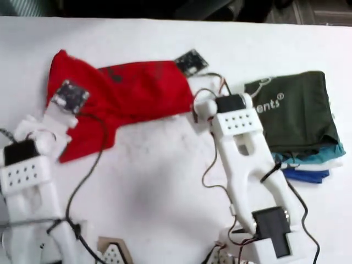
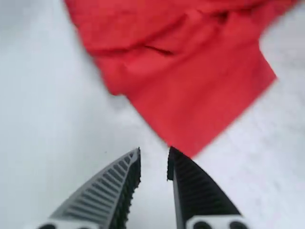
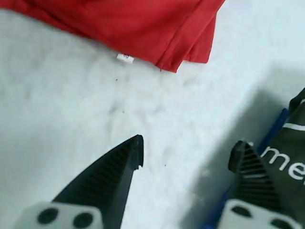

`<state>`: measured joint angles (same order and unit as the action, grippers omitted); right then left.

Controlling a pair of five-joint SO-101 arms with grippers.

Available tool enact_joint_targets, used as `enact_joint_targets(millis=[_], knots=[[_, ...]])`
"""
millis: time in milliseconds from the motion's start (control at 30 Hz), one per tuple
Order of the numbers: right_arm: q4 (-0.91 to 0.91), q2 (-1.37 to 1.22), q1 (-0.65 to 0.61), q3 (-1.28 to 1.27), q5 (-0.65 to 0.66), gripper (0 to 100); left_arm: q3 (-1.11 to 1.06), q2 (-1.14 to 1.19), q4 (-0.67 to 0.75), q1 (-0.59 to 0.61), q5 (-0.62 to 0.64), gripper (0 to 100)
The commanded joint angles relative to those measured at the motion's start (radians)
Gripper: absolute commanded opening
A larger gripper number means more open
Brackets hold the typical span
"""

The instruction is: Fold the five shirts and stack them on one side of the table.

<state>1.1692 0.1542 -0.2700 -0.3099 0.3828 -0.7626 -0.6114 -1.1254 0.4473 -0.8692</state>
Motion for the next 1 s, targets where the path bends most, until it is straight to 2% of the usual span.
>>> enact_joint_targets(millis=[0, 133, 267, 533, 967], knots=[[0.05, 0.044, 0.005, 0.009, -0.002, 29.4, 0.066, 0.162, -0.061, -0.002, -0.023, 16], [0.07, 0.044, 0.027, 0.008, -0.002, 29.4, 0.249, 0.387, -0.216, -0.002, -0.023, 21], [0.071, 0.044, 0.065, 0.008, -0.002, 29.4, 0.436, 0.595, -0.29, -0.002, -0.023, 24], [0.159, 0.044, 0.107, 0.008, -0.002, 29.4, 0.697, 0.842, -0.359, 0.013, -0.028, 23], [0.17, 0.045, 0.133, 0.014, -0.002, 29.4, 0.887, 1.098, -0.384, 0.076, -0.227, 23]])
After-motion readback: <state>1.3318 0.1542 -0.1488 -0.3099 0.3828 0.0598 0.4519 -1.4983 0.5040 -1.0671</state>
